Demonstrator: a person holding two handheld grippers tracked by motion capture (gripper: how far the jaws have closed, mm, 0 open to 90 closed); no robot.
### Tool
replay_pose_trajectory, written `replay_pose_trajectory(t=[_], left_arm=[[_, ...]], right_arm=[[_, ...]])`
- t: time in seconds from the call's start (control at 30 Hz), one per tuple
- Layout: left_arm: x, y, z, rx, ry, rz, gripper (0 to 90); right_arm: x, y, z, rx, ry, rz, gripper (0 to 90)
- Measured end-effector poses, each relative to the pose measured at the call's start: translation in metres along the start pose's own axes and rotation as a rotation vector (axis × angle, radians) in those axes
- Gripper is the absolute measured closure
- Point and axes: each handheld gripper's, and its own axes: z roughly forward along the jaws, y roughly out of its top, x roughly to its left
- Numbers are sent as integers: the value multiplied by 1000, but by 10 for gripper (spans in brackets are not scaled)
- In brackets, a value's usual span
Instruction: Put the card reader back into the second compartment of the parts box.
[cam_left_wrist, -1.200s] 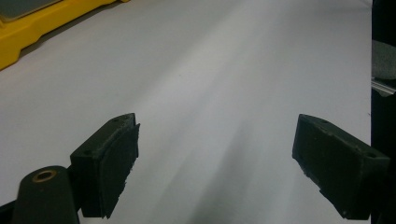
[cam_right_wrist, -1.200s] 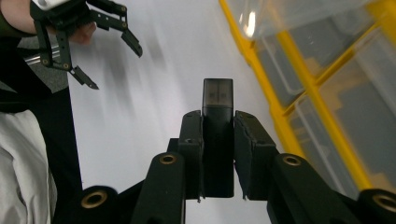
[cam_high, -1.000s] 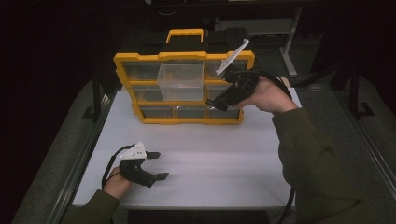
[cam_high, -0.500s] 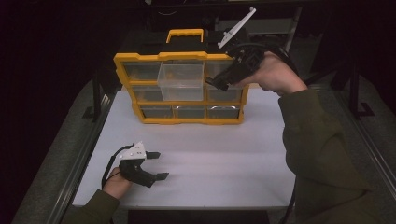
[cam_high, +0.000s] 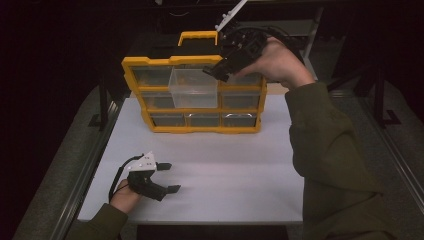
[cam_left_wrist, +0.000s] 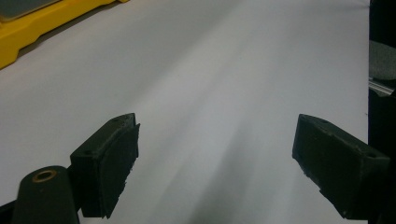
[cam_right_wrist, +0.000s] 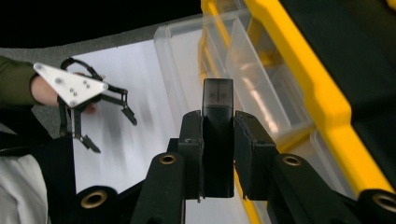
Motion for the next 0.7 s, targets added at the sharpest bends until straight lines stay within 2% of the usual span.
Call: replay_pose_trajectory(t=[0.33, 0.37, 0.4, 0.43, 0.7], left_arm=[[0, 0, 0, -1, 0, 1, 145], [0, 0, -1, -1, 0, 1, 146], [0, 0, -1, 0, 0, 1, 146], [0, 0, -1, 0, 0, 1, 146], [0, 0, -1, -3, 0, 2, 146]], right_arm=[[-6, 20, 30, 20, 25, 0, 720], [-8, 21, 34, 17, 25, 4, 713], [-9, 21, 36, 7, 26, 9, 659], [-10, 21, 37, -3, 21, 19, 602], [-9, 10, 20, -49, 13, 58, 509]])
